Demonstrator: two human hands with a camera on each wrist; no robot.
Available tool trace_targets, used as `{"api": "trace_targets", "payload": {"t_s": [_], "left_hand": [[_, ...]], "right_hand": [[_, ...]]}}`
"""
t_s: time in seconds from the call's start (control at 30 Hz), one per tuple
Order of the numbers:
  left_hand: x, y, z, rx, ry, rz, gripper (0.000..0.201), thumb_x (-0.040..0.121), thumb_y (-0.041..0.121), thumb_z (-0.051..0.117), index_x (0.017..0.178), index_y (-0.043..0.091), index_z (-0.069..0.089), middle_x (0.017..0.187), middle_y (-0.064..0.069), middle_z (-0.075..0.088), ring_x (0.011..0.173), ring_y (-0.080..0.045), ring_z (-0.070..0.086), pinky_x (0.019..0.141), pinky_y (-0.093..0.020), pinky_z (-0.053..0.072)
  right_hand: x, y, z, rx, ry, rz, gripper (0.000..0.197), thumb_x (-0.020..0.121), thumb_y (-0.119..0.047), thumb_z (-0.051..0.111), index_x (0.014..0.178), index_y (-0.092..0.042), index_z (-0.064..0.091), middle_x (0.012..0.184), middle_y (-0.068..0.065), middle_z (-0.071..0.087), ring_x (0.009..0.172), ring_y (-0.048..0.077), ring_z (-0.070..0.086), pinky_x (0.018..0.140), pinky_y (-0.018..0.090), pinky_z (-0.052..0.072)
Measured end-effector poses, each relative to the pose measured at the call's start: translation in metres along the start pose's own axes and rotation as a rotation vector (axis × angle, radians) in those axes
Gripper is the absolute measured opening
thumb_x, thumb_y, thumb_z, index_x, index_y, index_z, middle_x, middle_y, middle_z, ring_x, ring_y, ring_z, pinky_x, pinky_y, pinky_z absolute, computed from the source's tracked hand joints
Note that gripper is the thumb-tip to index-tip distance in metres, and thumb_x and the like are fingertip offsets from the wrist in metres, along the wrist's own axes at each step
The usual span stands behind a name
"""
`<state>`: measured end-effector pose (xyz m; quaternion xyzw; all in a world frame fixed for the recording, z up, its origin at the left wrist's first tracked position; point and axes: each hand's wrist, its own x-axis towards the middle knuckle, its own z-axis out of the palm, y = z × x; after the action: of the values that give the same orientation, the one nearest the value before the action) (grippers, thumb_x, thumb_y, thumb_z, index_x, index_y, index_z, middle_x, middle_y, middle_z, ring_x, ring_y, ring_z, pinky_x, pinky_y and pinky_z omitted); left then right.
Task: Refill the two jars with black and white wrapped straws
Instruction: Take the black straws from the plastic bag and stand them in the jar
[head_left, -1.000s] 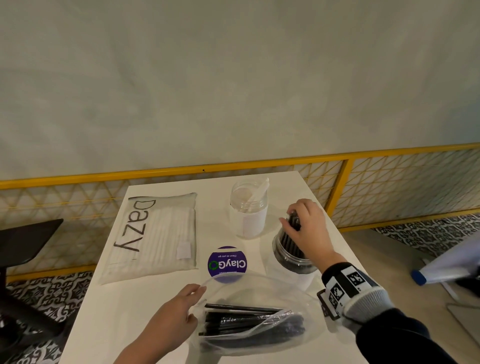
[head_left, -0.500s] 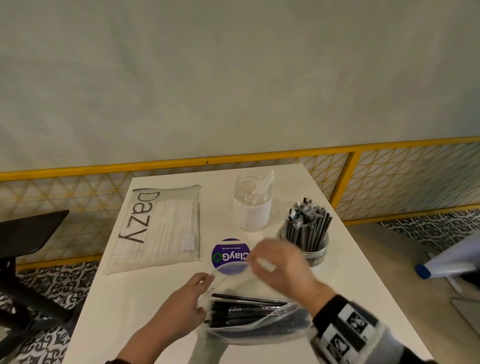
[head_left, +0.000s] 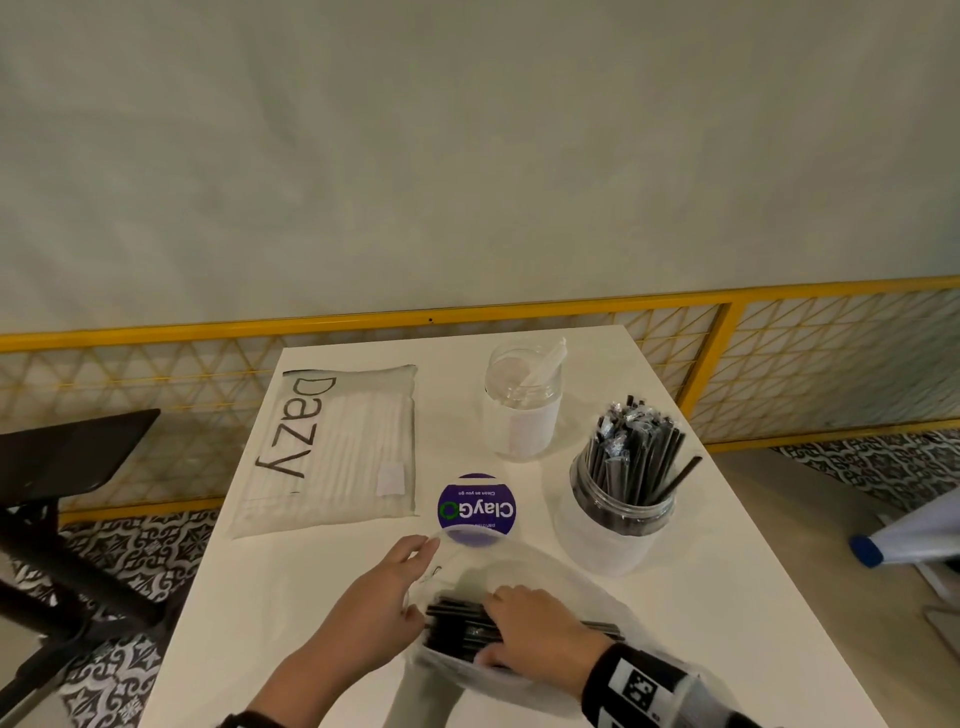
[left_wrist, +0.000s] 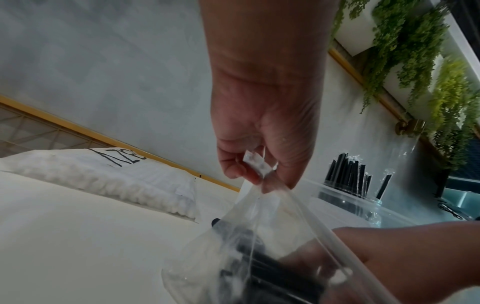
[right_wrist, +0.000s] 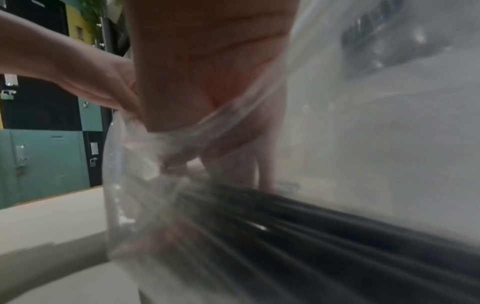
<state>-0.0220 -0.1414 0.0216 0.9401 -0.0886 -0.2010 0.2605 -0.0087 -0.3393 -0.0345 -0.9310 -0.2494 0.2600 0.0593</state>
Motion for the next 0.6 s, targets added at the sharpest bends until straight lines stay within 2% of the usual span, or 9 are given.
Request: {"api": "trace_targets", "payload": {"t_s": [0.07,0.13,0.2,0.4,0.5,0.6], "left_hand": [[0.001,0.002,0.0,0.016,-0.007,0.008,0.072,0.084,0.009,0.05,0.148,0.028,0.022,0.151,0.017,0.019,0.081,-0.005,0.05,0.085,-0.015,0.042],[0.001,0.003,0.001,0.034,-0.014,0.014,0.073,0.083,0.009,0.051,0.148,0.028,0.022,0.151,0.017,0.02,0.093,-0.011,0.058,0.085,-0.017,0.043],[0.001,0.004,0.002,0.042,-0.017,0.011,0.072,0.084,0.01,0.051,0.147,0.028,0.022,0.151,0.017,0.02,0.104,-0.014,0.059,0.085,-0.017,0.042],[-0.002,0.001,0.001,0.038,-0.011,-0.007,0.071,0.084,0.01,0.051,0.147,0.029,0.023,0.151,0.016,0.021,0.106,-0.015,0.059,0.088,-0.018,0.044],[0.0,-0.001,0.003,0.043,-0.013,-0.016,0.071,0.084,0.01,0.05,0.147,0.029,0.023,0.152,0.017,0.02,0.092,-0.012,0.058,0.086,-0.017,0.043],[0.003,-0.005,0.004,0.046,-0.016,-0.02,0.071,0.084,0.01,0.05,0.147,0.03,0.023,0.152,0.017,0.02,0.076,-0.007,0.047,0.082,-0.013,0.04]], "right_hand": [[0.0,-0.003,0.001,-0.026,-0.005,-0.029,0.051,0.087,-0.039,0.058,0.123,-0.004,0.049,0.12,0.019,0.052,0.107,0.037,0.051,0.089,0.043,0.04],[0.001,-0.005,0.002,-0.011,0.001,-0.03,0.05,0.085,-0.036,0.061,0.122,-0.005,0.05,0.119,0.019,0.052,0.105,0.037,0.051,0.088,0.043,0.041],[0.002,-0.005,0.002,0.037,0.004,-0.017,0.047,0.082,-0.032,0.064,0.12,-0.007,0.051,0.118,0.018,0.053,0.105,0.036,0.052,0.088,0.041,0.041],[-0.001,-0.001,-0.005,0.151,0.055,0.009,0.044,0.083,-0.033,0.067,0.116,-0.01,0.052,0.119,0.012,0.053,0.108,0.03,0.05,0.09,0.038,0.04],[-0.006,-0.002,-0.01,0.193,0.073,0.013,0.038,0.086,-0.03,0.063,0.116,-0.011,0.05,0.12,0.011,0.056,0.108,0.029,0.052,0.09,0.036,0.04],[-0.013,-0.002,-0.013,0.255,0.098,0.003,0.033,0.087,-0.022,0.058,0.116,-0.012,0.046,0.116,0.013,0.061,0.105,0.031,0.057,0.078,0.031,0.038]]}}
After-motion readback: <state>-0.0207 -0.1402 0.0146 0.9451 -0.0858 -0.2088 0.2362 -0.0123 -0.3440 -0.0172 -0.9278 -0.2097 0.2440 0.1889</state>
